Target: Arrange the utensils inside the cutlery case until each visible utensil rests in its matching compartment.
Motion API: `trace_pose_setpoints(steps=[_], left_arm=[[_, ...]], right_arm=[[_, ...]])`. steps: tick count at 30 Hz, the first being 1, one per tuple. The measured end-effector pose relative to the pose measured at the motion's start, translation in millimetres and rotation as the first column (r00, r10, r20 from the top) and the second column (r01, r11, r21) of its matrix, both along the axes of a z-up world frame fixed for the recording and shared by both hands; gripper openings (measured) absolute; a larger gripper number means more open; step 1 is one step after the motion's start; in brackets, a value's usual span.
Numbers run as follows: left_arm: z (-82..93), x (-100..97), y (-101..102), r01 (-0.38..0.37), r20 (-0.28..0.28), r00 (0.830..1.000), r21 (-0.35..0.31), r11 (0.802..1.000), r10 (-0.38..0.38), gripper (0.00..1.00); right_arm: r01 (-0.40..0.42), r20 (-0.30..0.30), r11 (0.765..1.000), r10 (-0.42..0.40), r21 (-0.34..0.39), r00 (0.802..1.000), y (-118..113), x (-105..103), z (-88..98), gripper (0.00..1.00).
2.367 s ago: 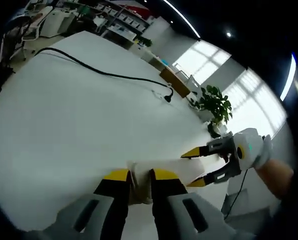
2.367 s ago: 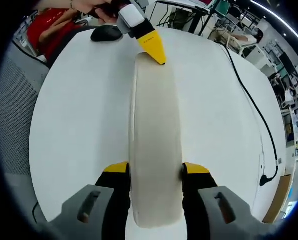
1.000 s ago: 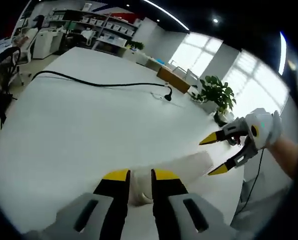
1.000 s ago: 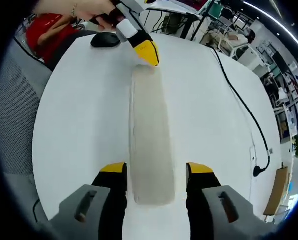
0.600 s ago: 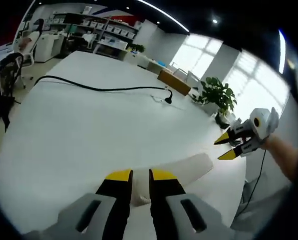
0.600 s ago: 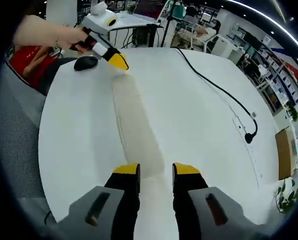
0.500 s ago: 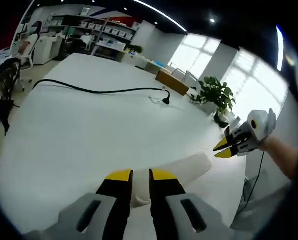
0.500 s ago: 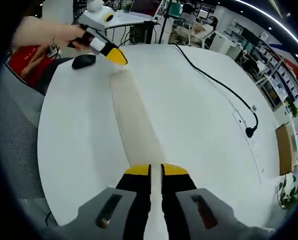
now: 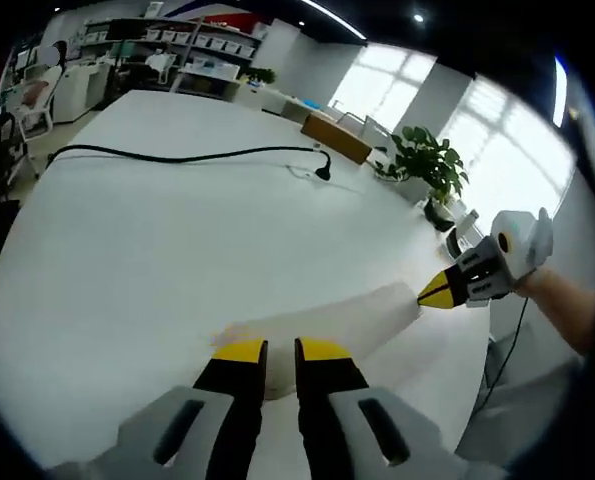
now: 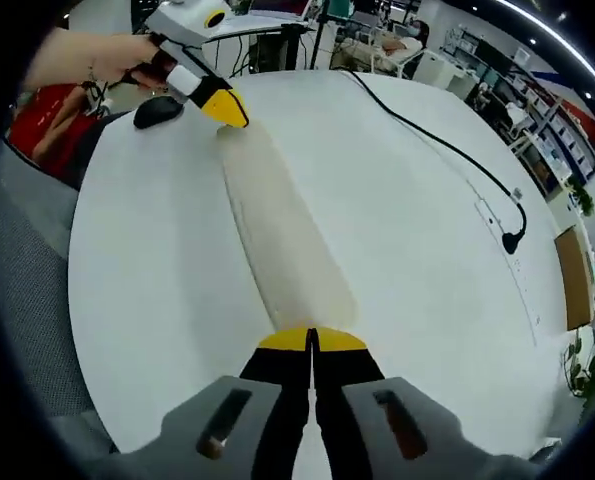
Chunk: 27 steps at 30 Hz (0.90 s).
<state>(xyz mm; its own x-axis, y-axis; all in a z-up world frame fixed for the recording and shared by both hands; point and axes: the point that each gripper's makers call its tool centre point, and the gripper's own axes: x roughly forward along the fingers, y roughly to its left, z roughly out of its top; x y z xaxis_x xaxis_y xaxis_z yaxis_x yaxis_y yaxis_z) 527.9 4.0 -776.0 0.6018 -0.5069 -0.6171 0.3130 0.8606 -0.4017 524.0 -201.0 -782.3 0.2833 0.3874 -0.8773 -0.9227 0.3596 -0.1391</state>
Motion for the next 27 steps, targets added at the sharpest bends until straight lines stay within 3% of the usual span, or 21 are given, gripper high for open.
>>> trace_pose_setpoints(steps=[4,6,8,10,12,18,23,26,27], left_arm=[[-0.1,-1.5,0,0.006,0.0,1.0,0.012,1.0,-0.006,0.11],[-0.4,-2.6,0,0.007,0.0,1.0,0.019,1.0,-0.007,0.11],[-0.5,-3.4,0,0.007,0.003,1.0,0.021,1.0,-0.007,0.11],[-1.0,-3.4,0,0.007,0.004,1.0,0.023,1.0,-0.007,0.11],[-1.3,-3.0,1,0.007,0.003,1.0,0.025,1.0,-0.007,0.11],[-2.8,-3.2,5,-0.003,0.002,1.0,0.006,1.0,0.003,0.08],[-2.4,-3.7,4,0.002,0.002,1.0,0.015,1.0,-0.002,0.08],[-2.8,-2.8,5,0.003,0.007,1.0,0.023,1.0,-0.003,0.07],[-3.0,-2.7,5,0.005,0.008,1.0,0.029,1.0,-0.005,0.06]], right_arm=[[0.002,-0.015,1.0,-0.002,0.004,1.0,0,-1,-1.2,0.0],[-0.007,0.014,1.0,0.008,-0.015,1.0,1,2,1.1,0.0],[0.011,0.03,1.0,-0.011,0.016,0.999,6,6,5.3,0.0],[0.015,-0.014,1.0,-0.015,-0.003,1.0,6,-1,0.5,0.0],[-0.026,0.007,0.999,0.026,-0.033,1.0,4,0,-2.2,0.0],[0.064,-0.027,0.998,-0.065,-0.022,0.998,-5,3,-3.6,0.0],[0.055,-0.002,0.998,-0.055,-0.042,0.999,-5,6,-1.2,0.0],[0.11,-0.082,0.994,-0.109,0.01,0.991,4,-2,0.3,0.0],[0.11,-0.082,0.994,-0.109,0.008,0.991,5,-2,0.9,0.0]])
